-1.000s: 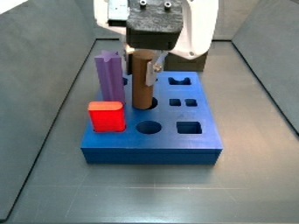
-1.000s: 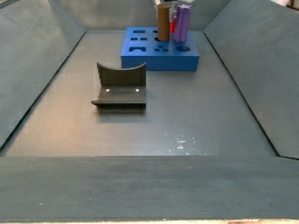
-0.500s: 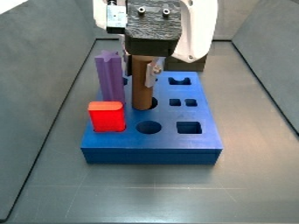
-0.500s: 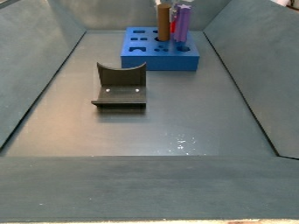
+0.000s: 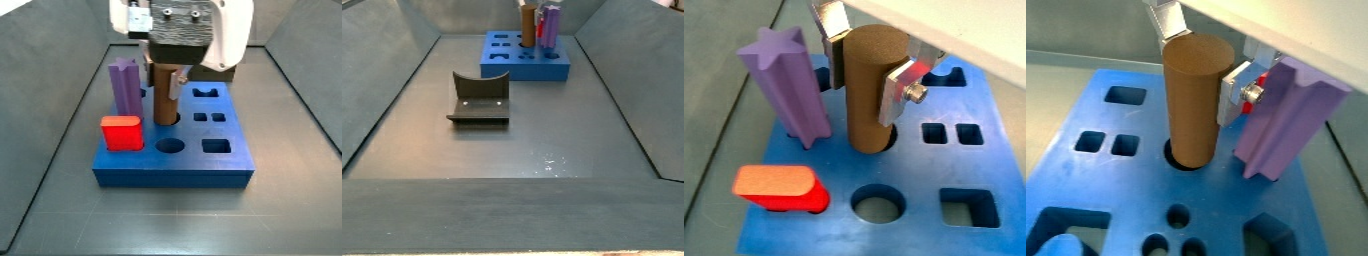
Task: Pick up the round object. Move up. Place the round object on the fixture. Regrasp the round object. Move to above the board. Insert the round object.
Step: Insert the round object.
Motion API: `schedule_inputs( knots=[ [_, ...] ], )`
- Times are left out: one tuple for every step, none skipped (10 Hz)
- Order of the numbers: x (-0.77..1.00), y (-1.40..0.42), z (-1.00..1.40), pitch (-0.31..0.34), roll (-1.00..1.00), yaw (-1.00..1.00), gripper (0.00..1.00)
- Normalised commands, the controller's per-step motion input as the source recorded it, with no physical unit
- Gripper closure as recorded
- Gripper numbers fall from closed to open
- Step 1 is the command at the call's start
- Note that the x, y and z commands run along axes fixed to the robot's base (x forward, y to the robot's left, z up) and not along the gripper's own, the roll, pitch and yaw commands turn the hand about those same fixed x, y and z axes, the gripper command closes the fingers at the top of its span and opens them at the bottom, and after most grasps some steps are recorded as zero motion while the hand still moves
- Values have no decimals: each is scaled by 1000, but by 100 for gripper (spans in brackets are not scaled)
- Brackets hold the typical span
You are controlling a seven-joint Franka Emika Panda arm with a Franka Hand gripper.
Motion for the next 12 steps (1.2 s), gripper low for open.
schedule_inputs(
  knots=[
    [309,0,-154,103,429,20,100],
    [171,0,-223,0,354,9,100],
    [0,0,-271,-40,237,0,100],
    [-51,-34,-363,-180,151,0,100],
    [-66,-34,-411,-229,111,0,100],
    [-60,-23,-429,-231,60,0,100],
    [-17,-11,-400,-177,0,0,100],
    [-3,0,-169,-246,-137,0,100],
    [-77,0,-117,-254,-60,17,100],
    [-9,0,-34,-117,-40,0,100],
    [0,0,0,-9,0,0,100],
    [0,0,0,0,0,0,100]
  ],
)
